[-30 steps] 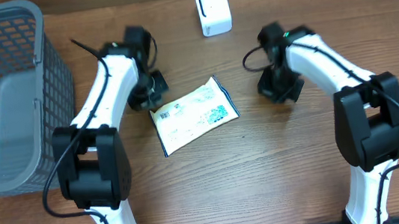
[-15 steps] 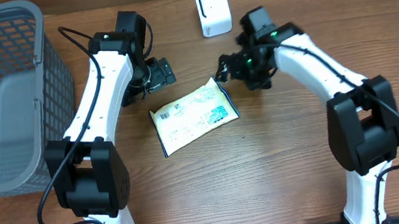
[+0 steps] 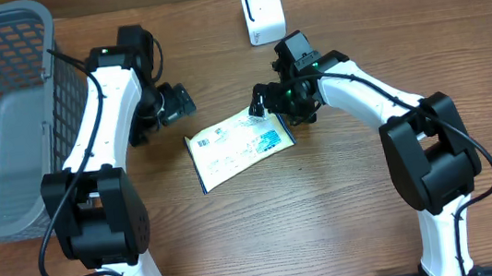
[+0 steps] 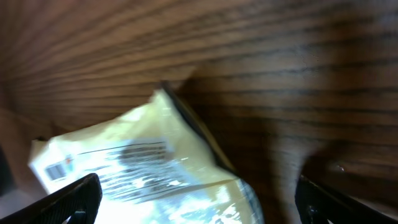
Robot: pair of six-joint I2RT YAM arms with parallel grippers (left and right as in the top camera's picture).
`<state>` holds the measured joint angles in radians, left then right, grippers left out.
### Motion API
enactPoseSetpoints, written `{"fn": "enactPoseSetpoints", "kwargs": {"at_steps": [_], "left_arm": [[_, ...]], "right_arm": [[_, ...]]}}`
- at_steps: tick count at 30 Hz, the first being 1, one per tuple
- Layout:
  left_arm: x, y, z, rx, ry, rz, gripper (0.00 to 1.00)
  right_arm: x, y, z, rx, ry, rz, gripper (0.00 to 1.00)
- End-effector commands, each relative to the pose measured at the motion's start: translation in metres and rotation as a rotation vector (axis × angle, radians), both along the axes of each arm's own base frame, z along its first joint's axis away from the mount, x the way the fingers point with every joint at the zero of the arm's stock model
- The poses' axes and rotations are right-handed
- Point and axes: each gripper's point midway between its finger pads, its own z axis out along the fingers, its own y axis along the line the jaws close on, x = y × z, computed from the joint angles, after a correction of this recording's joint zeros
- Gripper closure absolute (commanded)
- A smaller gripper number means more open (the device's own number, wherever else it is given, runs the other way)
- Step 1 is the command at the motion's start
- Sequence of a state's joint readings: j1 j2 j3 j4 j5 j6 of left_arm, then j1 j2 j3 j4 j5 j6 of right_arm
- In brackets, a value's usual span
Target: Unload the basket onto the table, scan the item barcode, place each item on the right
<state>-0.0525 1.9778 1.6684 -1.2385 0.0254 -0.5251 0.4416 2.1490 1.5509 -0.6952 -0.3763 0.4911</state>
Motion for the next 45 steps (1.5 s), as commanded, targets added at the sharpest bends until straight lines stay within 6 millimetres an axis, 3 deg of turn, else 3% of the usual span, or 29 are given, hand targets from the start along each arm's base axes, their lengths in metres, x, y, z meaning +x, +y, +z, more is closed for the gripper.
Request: {"fn": "enactPoseSetpoints", "kwargs": {"at_steps": [1,3,6,10,16,20,23,29,34,39,42,45], "left_arm": [[-0.020,-0.002,-0.025,-0.001,0.080,-0.001,0.00],[-0.030,-0.006,-0.045,-0.026,0.103,0.000,0.04],[-0.038,-0.015,-0.062,-0.081,0.117,-0.002,0.19],[-0.040,-0.032,-0.074,-0.176,0.104,-0.001,0.20],[-0.039,-0.046,-0.076,-0.223,0.089,-0.042,0.20],[-0.038,-0.051,-0.076,-0.222,0.081,-0.069,0.06],[-0.038,-0.051,-0.076,-0.222,0.079,-0.069,0.02],[-0.031,-0.052,-0.077,-0.224,0.051,-0.072,0.09],[-0.026,-0.053,-0.077,-0.225,0.037,-0.040,0.17],[-0.026,-0.061,-0.077,-0.225,0.031,-0.062,0.18],[-0.026,-0.068,-0.077,-0.225,0.025,-0.082,0.20],[-0.025,-0.067,-0.079,-0.172,0.017,-0.087,0.20]], "right_arm": [[-0.005,-0.001,-0.013,-0.022,0.034,-0.026,0.00],[-0.007,-0.002,-0.014,-0.028,0.046,-0.026,0.00],[-0.014,-0.002,-0.014,-0.029,0.073,-0.019,0.00],[-0.023,-0.001,-0.015,-0.031,0.107,-0.011,0.00],[-0.025,-0.001,-0.016,-0.035,0.114,-0.009,0.00],[-0.023,-0.006,-0.015,-0.041,0.120,-0.020,0.00],[-0.021,-0.011,-0.014,-0.041,0.123,-0.032,0.00],[-0.021,-0.010,-0.013,-0.029,0.110,0.003,0.00],[-0.030,0.004,-0.010,0.015,0.134,0.035,0.00],[-0.040,0.017,-0.010,0.015,0.137,0.069,0.00],[-0.048,0.026,-0.010,0.012,0.137,0.097,0.12],[-0.053,0.032,-0.013,-0.021,0.120,0.117,0.37]]}}
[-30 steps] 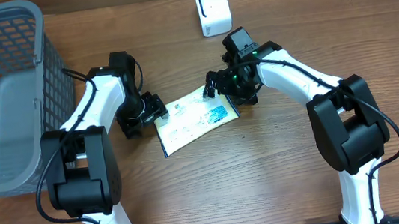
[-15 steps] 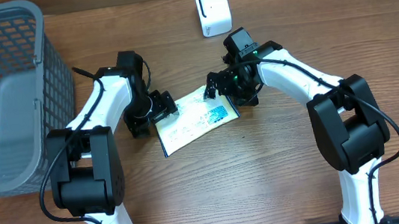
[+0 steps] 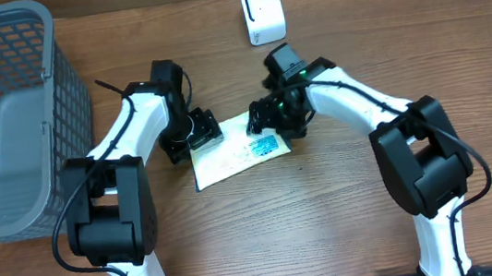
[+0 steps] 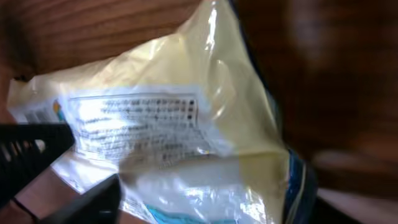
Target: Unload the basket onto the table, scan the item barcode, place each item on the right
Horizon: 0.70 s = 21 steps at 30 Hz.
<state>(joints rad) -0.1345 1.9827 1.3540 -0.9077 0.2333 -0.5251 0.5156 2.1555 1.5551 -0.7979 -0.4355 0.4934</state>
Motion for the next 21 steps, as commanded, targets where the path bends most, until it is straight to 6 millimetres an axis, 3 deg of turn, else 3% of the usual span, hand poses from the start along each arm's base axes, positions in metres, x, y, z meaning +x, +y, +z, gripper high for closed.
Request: {"fn": "enactPoseSetpoints", "kwargs": {"at_steps": [1,2,3,4,5,9,13,17,21], "left_arm": [[-0.003,-0.001,-0.006,0.060,0.006,0.000,0.20],[-0.003,0.000,-0.006,0.070,0.005,-0.002,0.20],[-0.003,0.000,-0.006,0.069,0.005,-0.002,0.21],[-0.003,0.000,-0.006,0.069,0.005,-0.002,0.20],[-0.003,0.001,-0.006,0.069,0.008,-0.001,0.20],[-0.006,0.007,-0.003,0.072,0.024,0.004,0.19],[0.000,0.010,0.011,0.072,0.017,-0.035,0.16],[0.014,0.010,0.043,0.069,-0.014,-0.054,0.12],[0.030,0.007,0.078,0.058,-0.062,-0.064,0.09]], "right_arm": [[-0.008,0.007,-0.010,-0.045,-0.015,0.033,0.53],[-0.008,0.007,-0.011,-0.048,-0.017,0.035,0.67],[-0.008,0.007,-0.011,-0.048,-0.017,0.035,0.72],[-0.008,0.007,-0.011,-0.048,-0.017,0.035,0.88],[-0.008,0.006,-0.011,-0.049,-0.014,0.032,0.96],[0.001,-0.008,-0.005,-0.071,-0.019,0.000,0.96],[0.020,-0.042,0.022,-0.183,-0.080,-0.069,0.96],[0.039,-0.087,0.072,-0.350,-0.202,-0.148,0.96],[0.048,-0.137,0.142,-0.562,-0.360,-0.239,0.96]]}}
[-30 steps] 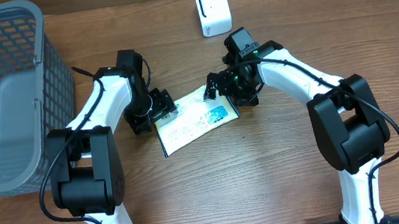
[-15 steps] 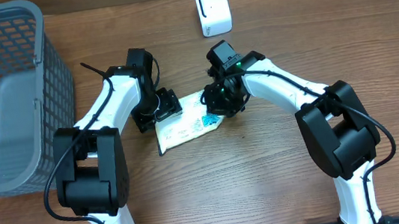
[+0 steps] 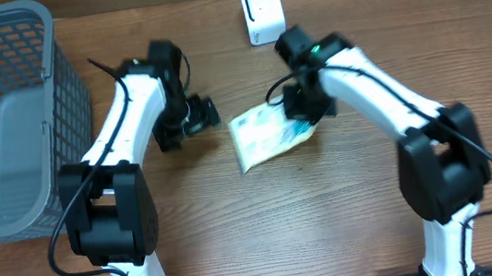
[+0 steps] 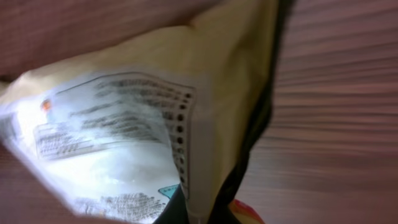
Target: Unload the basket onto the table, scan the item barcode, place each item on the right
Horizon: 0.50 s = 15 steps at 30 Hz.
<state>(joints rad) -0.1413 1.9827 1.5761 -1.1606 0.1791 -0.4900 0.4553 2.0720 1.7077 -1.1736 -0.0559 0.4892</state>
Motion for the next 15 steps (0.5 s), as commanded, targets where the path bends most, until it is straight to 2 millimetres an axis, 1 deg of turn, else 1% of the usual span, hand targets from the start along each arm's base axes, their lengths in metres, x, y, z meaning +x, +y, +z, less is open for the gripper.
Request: {"fn": "enactPoseSetpoints", "kwargs": {"at_steps": [1,3,4,5,7,9,11,13,15], "left_arm": [[0.024,0.000,0.032,-0.009,-0.087,-0.026,0.07],[0.029,-0.004,0.040,-0.027,-0.105,-0.028,0.05],[0.030,-0.006,0.041,-0.038,-0.110,-0.028,0.04],[0.031,-0.007,0.042,-0.045,-0.112,-0.027,0.03],[0.031,-0.007,0.042,-0.045,-0.112,-0.028,0.02],[0.031,-0.007,0.042,-0.044,-0.112,-0.028,0.01],[0.031,-0.007,0.042,-0.044,-0.112,-0.028,0.00],[0.031,-0.006,0.042,-0.042,-0.112,-0.028,0.00],[0.031,-0.006,0.042,-0.042,-0.114,-0.028,0.00]], "right_arm": [[0.035,-0.056,0.111,-0.238,-0.346,-0.082,0.96],[0.033,-0.077,0.142,-0.338,-0.407,-0.109,0.96],[0.032,-0.086,0.154,-0.382,-0.429,-0.118,0.96],[0.031,-0.094,0.164,-0.426,-0.446,-0.127,0.96],[0.027,-0.112,0.177,-0.526,-0.464,-0.147,0.96],[0.020,-0.128,0.182,-0.616,-0.457,-0.162,0.96],[0.012,-0.140,0.183,-0.690,-0.427,-0.149,0.96],[0.005,-0.147,0.180,-0.715,-0.388,-0.137,0.96],[0.000,-0.147,0.175,-0.703,-0.354,-0.126,0.96]]}}
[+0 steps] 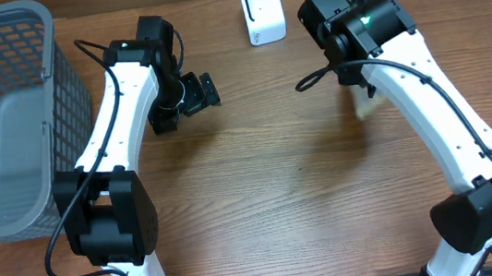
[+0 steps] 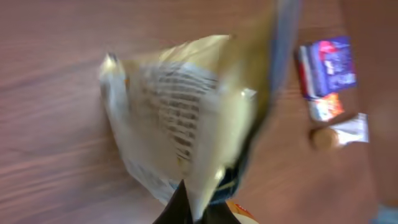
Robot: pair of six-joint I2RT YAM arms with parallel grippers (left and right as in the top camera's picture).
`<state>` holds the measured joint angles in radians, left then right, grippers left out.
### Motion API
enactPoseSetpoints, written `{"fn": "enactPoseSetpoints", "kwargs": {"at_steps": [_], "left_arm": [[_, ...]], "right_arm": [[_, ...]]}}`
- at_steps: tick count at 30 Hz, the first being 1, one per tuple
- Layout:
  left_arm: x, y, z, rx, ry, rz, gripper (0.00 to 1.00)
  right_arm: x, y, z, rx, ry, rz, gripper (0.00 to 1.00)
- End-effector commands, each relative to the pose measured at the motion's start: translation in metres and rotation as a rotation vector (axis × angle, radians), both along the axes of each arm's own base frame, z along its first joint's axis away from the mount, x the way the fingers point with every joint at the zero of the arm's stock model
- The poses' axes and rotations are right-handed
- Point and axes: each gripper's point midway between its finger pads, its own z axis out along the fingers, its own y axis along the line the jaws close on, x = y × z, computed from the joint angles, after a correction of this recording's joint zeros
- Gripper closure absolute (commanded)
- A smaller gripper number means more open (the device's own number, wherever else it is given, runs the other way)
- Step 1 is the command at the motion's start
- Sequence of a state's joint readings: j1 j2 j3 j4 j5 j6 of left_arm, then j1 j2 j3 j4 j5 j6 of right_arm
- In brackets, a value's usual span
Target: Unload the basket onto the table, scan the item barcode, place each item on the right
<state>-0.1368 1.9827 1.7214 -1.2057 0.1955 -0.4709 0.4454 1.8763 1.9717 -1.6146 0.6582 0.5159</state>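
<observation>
The item is a pale yellow packet (image 2: pixel 186 118) with printed text and a blue edge, blurred in the right wrist view. My right gripper (image 2: pixel 202 208) is shut on its lower edge and holds it above the table. In the overhead view the raised right arm covers the gripper, and only a pale corner of the packet (image 1: pixel 368 105) shows below it. The white scanner (image 1: pixel 262 12) stands at the back centre, left of the right arm. My left gripper (image 1: pixel 196 93) hovers left of centre with nothing in it. Its finger gap is unclear.
A grey mesh basket (image 1: pixel 2 119) fills the far left. A purple and blue packet (image 2: pixel 326 65) and small wrapped items (image 2: pixel 345 130) lie on the table in the right wrist view. A packet edge shows at the table's right border.
My right arm has risen and swung to the right with the packet, which is now mostly hidden under it in the overhead view. The left gripper has drawn back slightly toward the rear.
The packet lay flat mid-table with my right gripper open at its right end. Then the left gripper touched its left corner while the right closed in on it. Then the right held it lifted near the scanner, and now holds it higher and further right.
</observation>
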Motion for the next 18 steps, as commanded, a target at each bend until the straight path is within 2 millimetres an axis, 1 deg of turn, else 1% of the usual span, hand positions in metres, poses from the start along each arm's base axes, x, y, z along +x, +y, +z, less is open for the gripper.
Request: {"fn": "enactPoseSetpoints", "kwargs": {"at_steps": [1,5,11,15,18], "left_arm": [[0.004,-0.001,0.003,-0.012,-0.015,-0.013,0.00],[0.003,-0.001,0.003,-0.011,-0.012,-0.018,0.00],[0.003,-0.001,0.003,-0.011,-0.013,-0.021,0.00],[0.003,-0.001,0.003,-0.011,-0.014,-0.021,0.00],[0.003,-0.001,0.003,-0.011,-0.014,-0.021,0.00]], "right_arm": [[-0.001,-0.013,0.004,-0.066,-0.010,-0.023,0.96],[-0.014,-0.017,-0.011,-0.094,0.072,-0.020,0.96],[-0.032,-0.022,-0.046,-0.131,0.193,-0.017,0.96],[-0.039,-0.010,-0.067,-0.080,0.232,-0.002,0.96],[-0.043,0.006,-0.072,-0.035,0.248,0.024,0.96]]}}
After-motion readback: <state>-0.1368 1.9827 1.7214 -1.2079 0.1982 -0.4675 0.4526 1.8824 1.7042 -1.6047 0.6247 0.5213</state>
